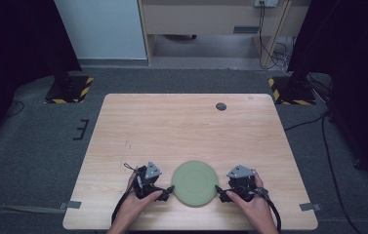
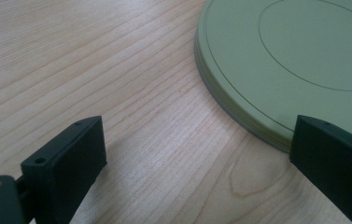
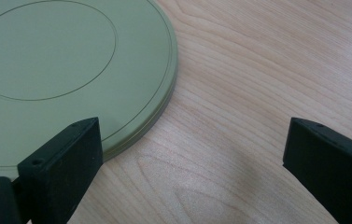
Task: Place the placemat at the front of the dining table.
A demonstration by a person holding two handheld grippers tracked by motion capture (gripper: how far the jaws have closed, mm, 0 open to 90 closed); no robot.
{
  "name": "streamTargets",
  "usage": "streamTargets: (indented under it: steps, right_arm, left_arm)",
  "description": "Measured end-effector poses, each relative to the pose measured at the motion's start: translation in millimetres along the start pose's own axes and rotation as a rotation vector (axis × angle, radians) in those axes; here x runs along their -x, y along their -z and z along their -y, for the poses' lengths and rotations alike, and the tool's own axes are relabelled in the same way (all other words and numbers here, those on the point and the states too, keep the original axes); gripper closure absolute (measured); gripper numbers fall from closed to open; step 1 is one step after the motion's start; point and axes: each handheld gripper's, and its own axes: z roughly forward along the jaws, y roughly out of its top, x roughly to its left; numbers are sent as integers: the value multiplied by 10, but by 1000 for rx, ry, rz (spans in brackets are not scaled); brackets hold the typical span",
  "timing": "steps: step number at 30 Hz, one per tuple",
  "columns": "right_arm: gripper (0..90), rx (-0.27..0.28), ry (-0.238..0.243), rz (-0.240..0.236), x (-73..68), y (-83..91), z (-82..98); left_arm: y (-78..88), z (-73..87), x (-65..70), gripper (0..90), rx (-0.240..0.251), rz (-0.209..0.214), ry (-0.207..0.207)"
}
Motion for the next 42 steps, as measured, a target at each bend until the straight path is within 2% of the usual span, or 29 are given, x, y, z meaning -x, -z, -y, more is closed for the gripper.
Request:
streamTargets:
  steps: [14,28,33,42]
  right_arm:
    - [5,-4,-23,3,27,-33,-8]
    - [7,-1,-42,22,46,-61,-25]
    - [55,0,-33,7,38,-39,-22]
    - [56,-8,-17,-21,12,-20,-20]
  left_arm:
    - [-14,-17,5,1,-4,-23,5]
    - [-42,-37,-10,1,5,-48,32]
    - [-24,-33,-9,26,13,-42,30]
    - [10,-27,7,27,17,-37,20]
